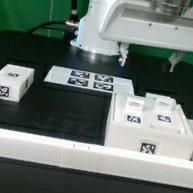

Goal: Assemble cabinet

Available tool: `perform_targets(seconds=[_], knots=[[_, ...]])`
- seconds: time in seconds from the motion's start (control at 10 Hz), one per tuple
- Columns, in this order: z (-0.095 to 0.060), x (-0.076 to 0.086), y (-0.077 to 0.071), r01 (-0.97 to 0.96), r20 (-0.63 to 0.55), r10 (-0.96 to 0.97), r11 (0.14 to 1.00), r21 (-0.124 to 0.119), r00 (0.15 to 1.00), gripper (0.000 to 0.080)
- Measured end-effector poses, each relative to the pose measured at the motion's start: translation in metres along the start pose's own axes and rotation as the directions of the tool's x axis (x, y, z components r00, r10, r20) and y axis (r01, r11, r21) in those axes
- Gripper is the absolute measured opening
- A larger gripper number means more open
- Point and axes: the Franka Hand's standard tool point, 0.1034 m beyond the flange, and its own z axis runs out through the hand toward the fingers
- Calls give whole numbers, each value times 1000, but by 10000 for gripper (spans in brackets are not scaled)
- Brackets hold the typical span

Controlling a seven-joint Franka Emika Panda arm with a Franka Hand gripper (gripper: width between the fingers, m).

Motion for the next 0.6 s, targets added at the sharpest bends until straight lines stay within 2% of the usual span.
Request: perform_targets(seconds=[0.1, 0.2, 0.6], knots=[[24, -15, -13, -60, -29, 61, 998, 3, 998, 785], [34, -16, -20, -67, -58, 67, 998, 6, 996, 795], [34, -16, -20, -62, -54, 62, 998, 6, 997, 797]])
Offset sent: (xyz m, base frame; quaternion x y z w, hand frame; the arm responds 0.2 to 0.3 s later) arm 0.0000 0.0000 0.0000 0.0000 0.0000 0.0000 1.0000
